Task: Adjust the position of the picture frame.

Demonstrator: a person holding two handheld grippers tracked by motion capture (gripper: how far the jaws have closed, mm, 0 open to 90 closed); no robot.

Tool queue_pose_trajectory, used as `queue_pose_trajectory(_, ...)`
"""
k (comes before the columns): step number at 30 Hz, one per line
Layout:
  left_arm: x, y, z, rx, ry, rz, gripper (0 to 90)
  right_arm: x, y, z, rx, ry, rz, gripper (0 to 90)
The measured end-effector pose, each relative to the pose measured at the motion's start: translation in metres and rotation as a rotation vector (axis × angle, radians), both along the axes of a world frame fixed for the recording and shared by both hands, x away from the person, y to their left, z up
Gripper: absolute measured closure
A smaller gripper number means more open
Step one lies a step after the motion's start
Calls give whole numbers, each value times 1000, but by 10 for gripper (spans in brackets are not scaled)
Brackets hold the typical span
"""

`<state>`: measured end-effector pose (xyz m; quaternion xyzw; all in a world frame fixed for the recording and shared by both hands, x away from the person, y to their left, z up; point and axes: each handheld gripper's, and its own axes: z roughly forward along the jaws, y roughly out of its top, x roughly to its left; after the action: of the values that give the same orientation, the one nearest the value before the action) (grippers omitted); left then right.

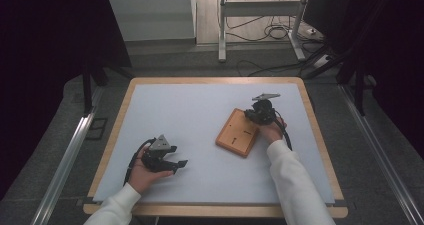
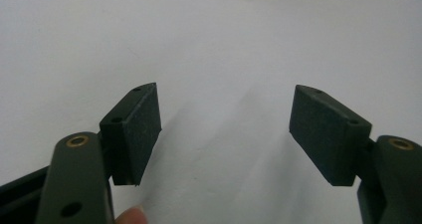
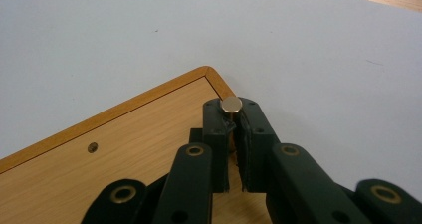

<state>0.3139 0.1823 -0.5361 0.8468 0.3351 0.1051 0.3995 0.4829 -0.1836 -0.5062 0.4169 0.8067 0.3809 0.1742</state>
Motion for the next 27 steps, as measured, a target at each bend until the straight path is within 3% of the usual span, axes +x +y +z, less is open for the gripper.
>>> queue_pose_trajectory(11, 1, 1, -1, 2, 4, 0, 280, -8, -2, 9, -27, -2, 20, 840)
queue_pose_trajectory(18, 1, 1, -1, 2, 5, 4, 279, -26, 1, 19, 4, -7, 62, 843)
queue_pose_trajectory(27, 1, 1, -1, 2, 3, 7, 280, -57, 24, 26, -39, -24, 162, 843)
